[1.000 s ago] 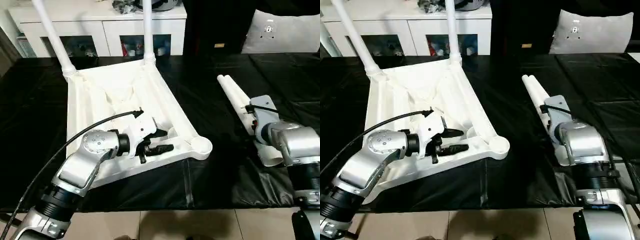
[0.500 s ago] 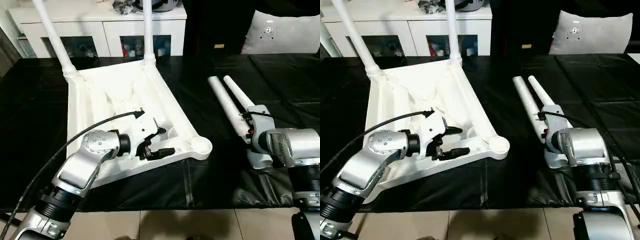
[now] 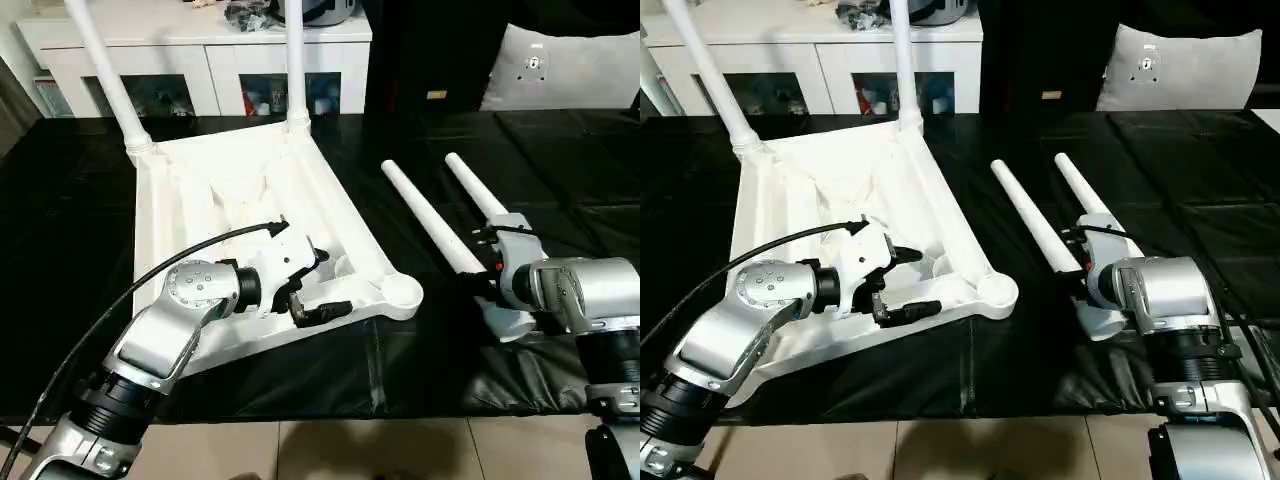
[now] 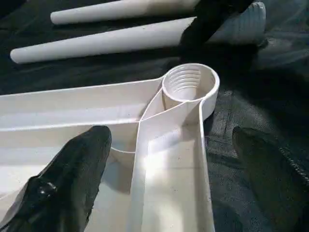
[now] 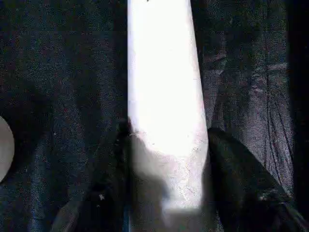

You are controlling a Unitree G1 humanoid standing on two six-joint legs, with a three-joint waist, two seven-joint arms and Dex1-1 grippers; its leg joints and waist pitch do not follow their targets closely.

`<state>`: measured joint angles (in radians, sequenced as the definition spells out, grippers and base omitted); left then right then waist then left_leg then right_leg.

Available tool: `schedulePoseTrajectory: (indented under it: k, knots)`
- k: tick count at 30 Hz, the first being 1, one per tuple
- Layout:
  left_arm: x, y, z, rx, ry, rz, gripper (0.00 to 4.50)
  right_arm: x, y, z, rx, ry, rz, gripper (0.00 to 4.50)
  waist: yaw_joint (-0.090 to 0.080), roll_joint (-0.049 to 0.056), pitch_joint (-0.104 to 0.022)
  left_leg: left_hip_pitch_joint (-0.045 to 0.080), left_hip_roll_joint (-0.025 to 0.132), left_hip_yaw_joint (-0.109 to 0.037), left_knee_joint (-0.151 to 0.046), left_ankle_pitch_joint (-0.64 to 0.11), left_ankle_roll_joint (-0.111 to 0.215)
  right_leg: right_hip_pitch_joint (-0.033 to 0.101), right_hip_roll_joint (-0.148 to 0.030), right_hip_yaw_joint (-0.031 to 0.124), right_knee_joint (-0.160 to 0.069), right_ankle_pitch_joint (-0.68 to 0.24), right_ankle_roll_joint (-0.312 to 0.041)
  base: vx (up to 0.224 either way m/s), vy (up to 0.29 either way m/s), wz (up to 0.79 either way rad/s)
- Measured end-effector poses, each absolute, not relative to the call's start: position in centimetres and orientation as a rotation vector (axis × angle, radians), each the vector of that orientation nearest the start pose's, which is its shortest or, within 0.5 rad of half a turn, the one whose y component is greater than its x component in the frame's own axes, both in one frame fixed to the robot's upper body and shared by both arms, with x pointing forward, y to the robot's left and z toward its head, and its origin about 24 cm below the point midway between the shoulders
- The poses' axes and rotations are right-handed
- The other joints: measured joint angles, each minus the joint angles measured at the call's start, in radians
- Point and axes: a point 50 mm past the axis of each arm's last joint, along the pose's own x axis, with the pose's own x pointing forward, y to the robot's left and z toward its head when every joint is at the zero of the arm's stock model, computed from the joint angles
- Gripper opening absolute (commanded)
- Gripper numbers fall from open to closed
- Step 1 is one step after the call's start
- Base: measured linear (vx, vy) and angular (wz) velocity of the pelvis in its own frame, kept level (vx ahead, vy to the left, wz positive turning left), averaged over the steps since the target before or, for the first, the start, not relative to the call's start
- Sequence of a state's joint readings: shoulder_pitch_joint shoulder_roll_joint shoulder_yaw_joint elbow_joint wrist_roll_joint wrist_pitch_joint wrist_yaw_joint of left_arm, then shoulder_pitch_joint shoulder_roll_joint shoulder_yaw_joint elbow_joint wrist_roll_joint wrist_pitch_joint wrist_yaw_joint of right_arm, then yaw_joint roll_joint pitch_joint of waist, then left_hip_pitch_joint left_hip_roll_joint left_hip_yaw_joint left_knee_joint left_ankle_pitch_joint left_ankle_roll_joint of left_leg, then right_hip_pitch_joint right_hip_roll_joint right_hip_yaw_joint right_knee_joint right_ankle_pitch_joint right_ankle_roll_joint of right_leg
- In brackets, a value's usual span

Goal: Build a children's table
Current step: Pick table leg

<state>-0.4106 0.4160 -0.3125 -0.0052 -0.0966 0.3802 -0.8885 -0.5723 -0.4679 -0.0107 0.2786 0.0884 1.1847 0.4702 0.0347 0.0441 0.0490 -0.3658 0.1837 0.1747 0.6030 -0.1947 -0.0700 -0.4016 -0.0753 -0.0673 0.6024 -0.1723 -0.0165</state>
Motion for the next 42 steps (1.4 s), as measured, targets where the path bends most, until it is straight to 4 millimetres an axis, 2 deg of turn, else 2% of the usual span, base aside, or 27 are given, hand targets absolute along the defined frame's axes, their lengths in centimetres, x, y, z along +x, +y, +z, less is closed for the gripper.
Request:
schedulePoseTrajectory:
  k: [6, 13, 15, 19, 22, 24, 26, 28, 33, 38, 42]
  knots:
    - [28.7, 10.8, 9.2, 0.385, 0.238, -1.146, 4.5, 31.6, -23.1, 7.2, -0.048, 0.891, 0.191, 1.9, 0.0, -0.002, -0.001, 0.0, 0.0, 0.0, 0.0, 0.0, 0.0, 0.0, 0.0, 0.0, 0.0, 0.0, 0.0, 0.0, 0.0, 0.0]
    - [28.8, 9.9, 10.5, 0.261, 0.156, -1.154, 4.5, 33.1, -22.2, 8.5, 0.083, 0.639, 0.174, 1.88, 0.0, 0.0, 0.0, 0.0, 0.0, 0.0, 0.002, 0.0, 0.0, -0.004, 0.0, 0.0, 0.003, 0.0, 0.001, 0.0, 0.0, 0.0]
    - [29.3, 9.7, 11.3, 0.203, 0.103, -1.108, 4.5, 33.6, -21.7, 9.5, 0.182, 0.515, 0.19, 1.88, 0.0, 0.001, 0.001, -0.001, 0.0, 0.0, 0.003, 0.0, 0.0, -0.005, 0.0, 0.0, 0.004, 0.0, 0.001, 0.0, 0.0, 0.0]
    - [30.3, 8.8, 13.1, 0.161, 0.018, -1.043, 4.5, 34.7, -19.9, 13.1, 0.286, 0.279, 0.282, 1.88, 0.001, 0.003, 0.001, -0.001, 0.0, 0.0, 0.003, 0.0, 0.0, -0.005, 0.0, 0.0, 0.005, 0.0, 0.001, 0.0, 0.0, 0.0]
    - [32.0, 8.8, 13.8, 0.027, -0.024, -0.87, 4.5, 34.7, -18.5, 14.9, 0.414, 0.096, 0.35, 1.88, 0.0, 0.004, 0.001, -0.001, 0.0, 0.0, 0.004, 0.0, 0.0, -0.005, 0.0, 0.0, 0.005, 0.0, 0.001, 0.0, 0.0, 0.0]
    - [32.9, 8.6, 15.0, -0.036, -0.083, -0.791, 4.5, 34.7, -17.1, 15.5, 0.454, -0.002, 0.391, 1.88, -0.001, 0.004, 0.001, -0.002, 0.0, 0.0, 0.004, 0.0, 0.0, -0.005, 0.0, 0.0, 0.005, 0.0, 0.001, 0.0, 0.0, 0.0]
    - [33.2, 8.1, 16.3, -0.038, -0.166, -0.759, 4.5, 34.4, -16.2, 15.5, 0.434, -0.042, 0.445, 1.88, 0.004, 0.003, 0.001, -0.002, 0.0, -0.001, 0.004, 0.0, 0.0, -0.005, 0.0, 0.0, 0.004, 0.0, 0.001, 0.0, 0.0, 0.0]
    - [33.2, 8.0, 16.8, -0.037, -0.198, -0.743, 4.5, 34.1, -15.4, 14.8, 0.455, -0.025, 0.506, 1.88, 0.005, 0.003, 0.001, -0.003, 0.0, -0.001, 0.003, 0.0, 0.0, -0.005, 0.0, 0.0, 0.004, -0.001, 0.002, 0.0, 0.0, 0.0]
    - [33.6, 7.1, 16.9, -0.157, -0.122, -0.748, 4.5, 32.9, -13.8, 13.6, 0.595, 0.02, 0.7, 1.88, 0.014, 0.003, 0.001, -0.004, 0.0, -0.001, 0.004, 0.0, 0.001, -0.006, 0.0, -0.001, 0.004, -0.001, 0.002, 0.0, 0.0, 0.0]
    - [33.6, 5.5, 18.1, -0.544, -0.055, -0.836, 4.5, 31.4, -13.2, 14.2, 0.654, -0.041, 0.903, 1.88, 0.031, 0.0, 0.002, -0.004, 0.0, -0.001, 0.004, 0.0, 0.001, -0.006, -0.001, -0.001, 0.004, -0.001, 0.002, 0.0, 0.0, 0.0]
    - [33.7, 4.8, 18.1, -0.697, -0.013, -0.848, 4.5, 30.6, -12.3, 13.5, 0.673, -0.027, 1.001, 1.88, 0.033, -0.001, 0.003, -0.004, 0.0, -0.001, 0.004, 0.001, 0.001, -0.006, -0.001, -0.001, 0.004, -0.001, 0.002, 0.0, 0.0, 0.0]
